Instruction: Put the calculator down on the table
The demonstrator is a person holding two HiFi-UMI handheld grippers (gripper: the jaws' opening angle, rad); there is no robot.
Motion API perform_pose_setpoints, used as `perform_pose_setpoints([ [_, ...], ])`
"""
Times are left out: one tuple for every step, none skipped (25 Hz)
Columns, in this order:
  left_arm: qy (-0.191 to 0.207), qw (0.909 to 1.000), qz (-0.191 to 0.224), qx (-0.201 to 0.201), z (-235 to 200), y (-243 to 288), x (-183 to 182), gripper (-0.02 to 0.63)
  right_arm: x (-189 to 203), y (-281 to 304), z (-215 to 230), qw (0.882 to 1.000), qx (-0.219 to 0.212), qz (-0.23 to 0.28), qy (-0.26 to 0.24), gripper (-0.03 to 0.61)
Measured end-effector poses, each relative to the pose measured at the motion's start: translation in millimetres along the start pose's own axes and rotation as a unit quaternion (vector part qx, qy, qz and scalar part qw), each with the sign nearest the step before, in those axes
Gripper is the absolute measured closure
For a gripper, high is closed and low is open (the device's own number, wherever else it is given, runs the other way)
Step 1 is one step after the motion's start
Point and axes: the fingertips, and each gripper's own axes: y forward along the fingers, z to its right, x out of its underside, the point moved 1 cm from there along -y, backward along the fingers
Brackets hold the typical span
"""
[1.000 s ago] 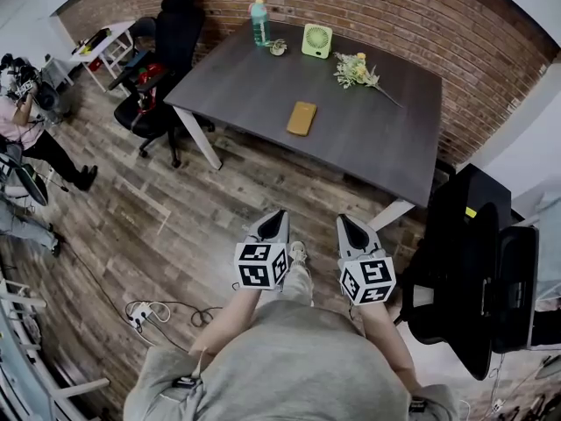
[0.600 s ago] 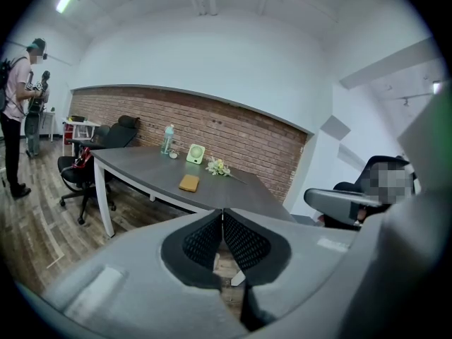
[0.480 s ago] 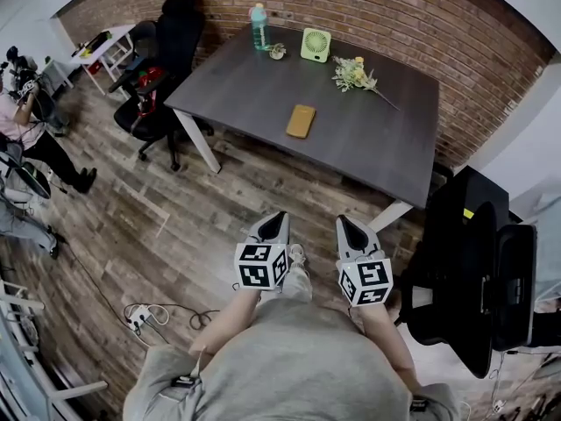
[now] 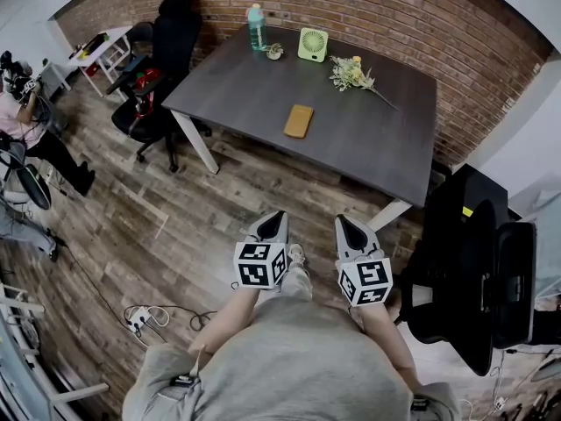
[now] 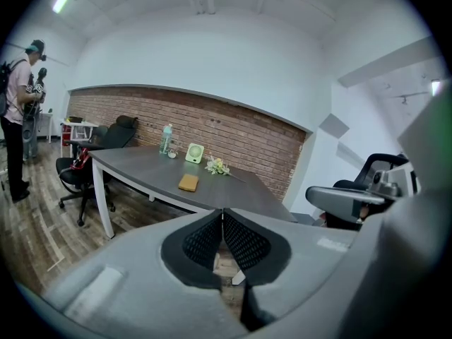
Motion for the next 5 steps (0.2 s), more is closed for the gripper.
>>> perform_pose_setpoints([
  [0.001, 1.0000, -0.001, 0.000, -0.1, 0.4, 0.1, 0.592, 0.1, -0.1, 0.1, 1.000, 0.000, 0.000, 0.000, 0.577],
  [0.001, 1.0000, -0.001, 0.001, -0.1, 0.8, 0.1, 0.592, 0.2, -0.1, 0.2, 1.000, 0.001, 0.000, 0.001, 0.578],
  [0.001, 1.0000, -0.001, 0.001, -0.1, 1.0, 0.1, 0.592, 0.4, -0.1, 0.2, 1.000, 0.001, 0.000, 0.002, 0.577],
  [0.002, 1.0000, -0.001, 0.002, -0.2, 1.3, 0.2, 0.592, 0.7, 0.0, 0.2, 1.000, 0.002, -0.001, 0.002, 0.577],
  [0.002, 1.0000, -0.002, 0.002, -0.3, 1.5, 0.2, 0.592, 1.0, 0.0, 0.2, 1.000, 0.002, -0.001, 0.003, 0.577],
])
